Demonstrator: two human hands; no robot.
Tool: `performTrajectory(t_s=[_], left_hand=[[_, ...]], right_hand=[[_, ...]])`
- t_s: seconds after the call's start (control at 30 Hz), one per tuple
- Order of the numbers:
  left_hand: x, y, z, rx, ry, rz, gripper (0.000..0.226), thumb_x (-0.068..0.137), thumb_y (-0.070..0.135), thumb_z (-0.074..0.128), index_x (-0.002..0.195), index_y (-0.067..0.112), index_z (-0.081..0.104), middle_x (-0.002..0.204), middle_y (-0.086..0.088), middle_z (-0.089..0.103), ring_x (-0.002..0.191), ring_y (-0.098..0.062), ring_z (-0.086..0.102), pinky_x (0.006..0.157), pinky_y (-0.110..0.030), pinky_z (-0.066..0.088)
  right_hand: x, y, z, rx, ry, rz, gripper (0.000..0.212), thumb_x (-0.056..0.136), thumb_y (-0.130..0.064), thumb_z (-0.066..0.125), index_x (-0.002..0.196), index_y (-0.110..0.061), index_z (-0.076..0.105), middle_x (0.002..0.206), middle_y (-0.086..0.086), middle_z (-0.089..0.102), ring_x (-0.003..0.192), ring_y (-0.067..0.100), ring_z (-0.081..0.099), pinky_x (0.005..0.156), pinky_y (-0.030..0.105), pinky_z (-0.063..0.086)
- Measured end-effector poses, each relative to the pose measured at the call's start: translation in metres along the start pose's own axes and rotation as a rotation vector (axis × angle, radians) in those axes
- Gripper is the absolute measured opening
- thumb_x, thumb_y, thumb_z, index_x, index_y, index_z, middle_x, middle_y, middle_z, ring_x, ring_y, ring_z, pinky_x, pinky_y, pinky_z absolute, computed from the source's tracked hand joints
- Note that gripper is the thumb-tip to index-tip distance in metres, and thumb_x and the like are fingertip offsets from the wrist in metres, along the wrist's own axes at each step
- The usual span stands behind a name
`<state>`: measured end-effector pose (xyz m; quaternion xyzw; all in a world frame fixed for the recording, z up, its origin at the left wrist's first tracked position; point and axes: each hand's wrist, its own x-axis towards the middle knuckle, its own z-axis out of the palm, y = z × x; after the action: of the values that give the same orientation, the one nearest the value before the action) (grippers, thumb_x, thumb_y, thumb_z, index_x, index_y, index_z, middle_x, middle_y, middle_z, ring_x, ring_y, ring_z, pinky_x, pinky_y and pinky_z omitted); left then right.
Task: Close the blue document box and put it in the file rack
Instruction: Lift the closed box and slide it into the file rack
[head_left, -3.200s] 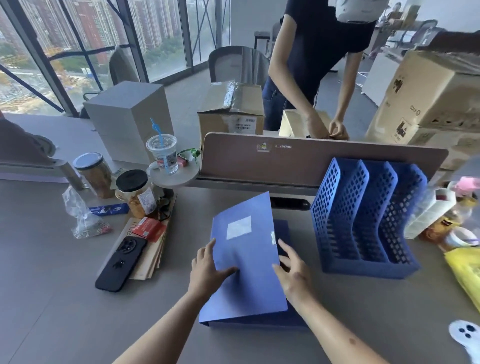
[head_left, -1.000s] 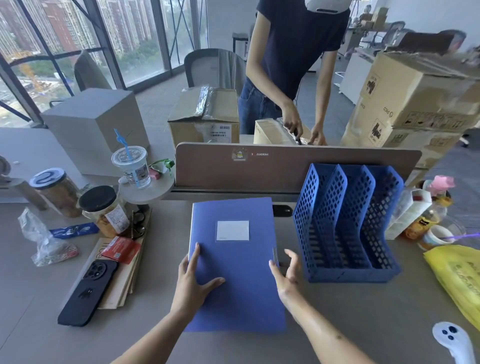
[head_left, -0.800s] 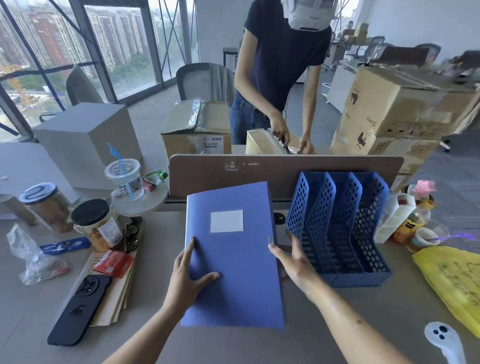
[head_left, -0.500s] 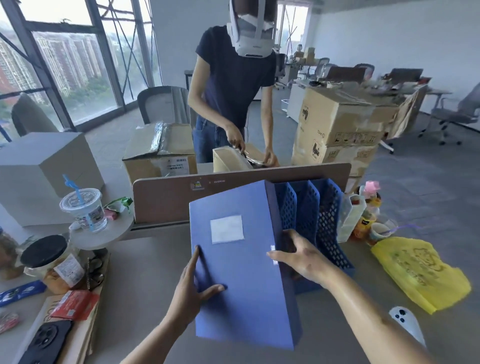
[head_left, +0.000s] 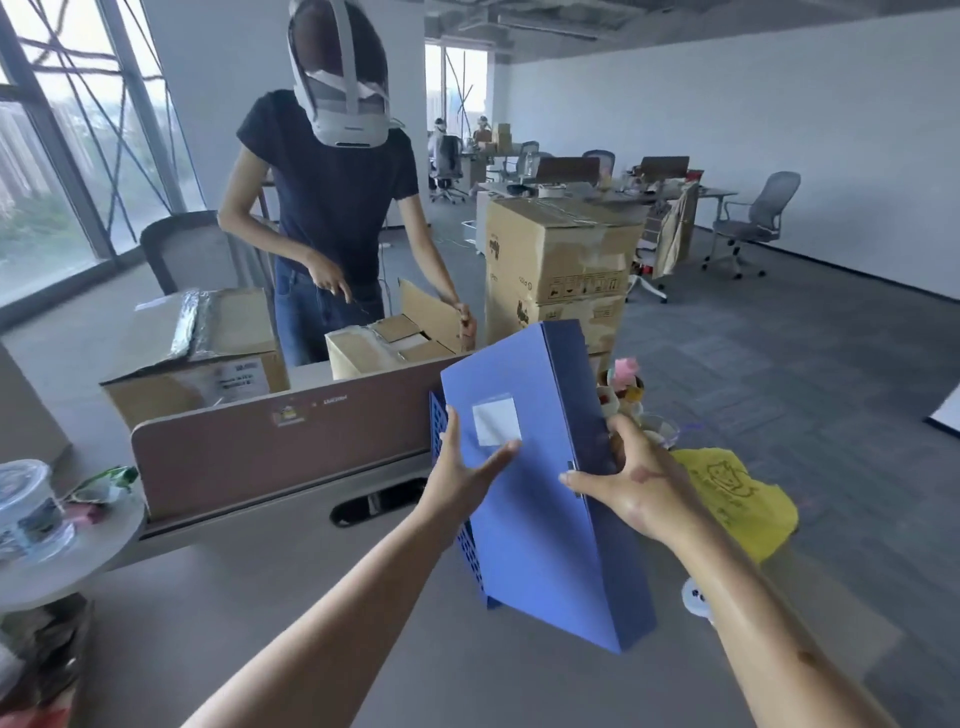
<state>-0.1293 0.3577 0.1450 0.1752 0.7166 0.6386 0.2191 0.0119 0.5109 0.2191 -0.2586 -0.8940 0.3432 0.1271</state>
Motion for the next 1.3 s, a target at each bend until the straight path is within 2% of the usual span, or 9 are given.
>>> performTrajectory(t_s=[0.07,0.3,0.5,0.6,0.67,0.8,0.9,1.1,1.3], left_hand=[[0.005,0.021,0.011,-0.014,-0.012,-0.035,0.107,0.073,0.063,0.071,0.150,0.049,-0.003,0.138,0.021,0.030,0.114,-0.019,0.050,0.082,-0.042,0.049],[0.028,0.050,0.009,-0.040,-0.093,-0.066,0.106,0.074,0.056,0.073,0.152,0.042,0.002,0.165,0.008,0.006,0.142,-0.031,0.032,0.098,-0.059,0.048],[0.051,0.051,-0.009,-0.046,-0.121,0.014,0.117,0.062,0.059,0.079,0.153,0.039,0.008,0.165,0.011,0.005,0.146,-0.019,0.026,0.097,-0.051,0.052],[0.057,0.043,-0.016,-0.017,-0.089,0.106,0.108,0.071,0.047,0.080,0.153,0.039,0.010,0.164,0.013,0.011,0.128,-0.007,0.044,0.099,-0.045,0.052],[0.060,0.034,-0.020,-0.022,-0.097,0.133,0.107,0.071,0.043,0.081,0.152,0.041,0.011,0.163,0.014,0.008,0.137,-0.019,0.041,0.108,-0.048,0.044],[0.064,0.019,-0.026,0.008,-0.113,0.182,0.112,0.066,0.039,0.086,0.151,0.044,0.014,0.153,0.029,0.012,0.150,-0.019,0.015,0.122,-0.042,0.022],[0.067,0.012,-0.028,0.070,-0.111,0.196,0.116,0.063,0.033,0.091,0.149,0.050,0.015,0.160,0.023,0.012,0.149,-0.016,0.018,0.111,-0.031,0.033],[0.064,-0.001,-0.032,0.155,-0.139,0.186,0.122,0.064,0.018,0.090,0.147,0.056,0.008,0.163,0.016,0.005,0.149,-0.024,0.020,0.116,-0.050,0.032],[0.064,-0.018,-0.039,0.177,-0.120,0.172,0.122,0.064,0.018,0.091,0.144,0.061,0.009,0.160,0.019,0.011,0.148,-0.022,0.023,0.117,-0.047,0.032]], right_hand=[[0.000,-0.003,0.000,-0.032,0.028,-0.001,0.059,0.067,-0.045,0.077,0.114,-0.028,0.045,0.091,-0.020,0.056,0.077,0.012,0.055,0.056,0.019,0.036],[0.012,-0.004,0.014,-0.058,0.120,-0.027,0.072,0.065,-0.050,0.076,0.125,-0.029,0.042,0.128,-0.007,0.061,0.110,0.027,0.062,0.074,0.031,0.043],[0.030,-0.006,0.031,0.009,0.142,-0.139,0.066,0.067,-0.043,0.078,0.116,-0.025,0.038,0.122,-0.005,0.057,0.103,0.026,0.060,0.074,0.041,0.052],[0.036,-0.001,0.052,0.093,0.143,-0.182,0.061,0.070,-0.036,0.079,0.110,-0.023,0.035,0.112,-0.002,0.054,0.099,0.024,0.054,0.067,0.034,0.046],[0.037,0.007,0.070,0.147,0.151,-0.188,0.060,0.071,-0.034,0.079,0.111,-0.022,0.036,0.111,-0.001,0.055,0.099,0.024,0.053,0.063,0.029,0.041],[0.038,0.027,0.104,0.272,0.161,-0.166,0.072,0.073,-0.038,0.078,0.129,-0.018,0.036,0.125,-0.002,0.053,0.112,0.018,0.052,0.078,0.031,0.045],[0.039,0.044,0.133,0.437,0.173,-0.097,0.072,0.073,-0.041,0.076,0.131,-0.022,0.036,0.127,0.000,0.054,0.117,0.021,0.054,0.091,0.047,0.051],[0.044,0.063,0.175,0.581,0.190,-0.038,0.067,0.076,-0.027,0.077,0.130,-0.020,0.039,0.127,0.006,0.054,0.118,0.025,0.055,0.097,0.050,0.049],[0.048,0.076,0.197,0.596,0.195,-0.003,0.059,0.072,-0.025,0.079,0.119,-0.019,0.043,0.115,0.011,0.054,0.108,0.030,0.057,0.092,0.052,0.050]])
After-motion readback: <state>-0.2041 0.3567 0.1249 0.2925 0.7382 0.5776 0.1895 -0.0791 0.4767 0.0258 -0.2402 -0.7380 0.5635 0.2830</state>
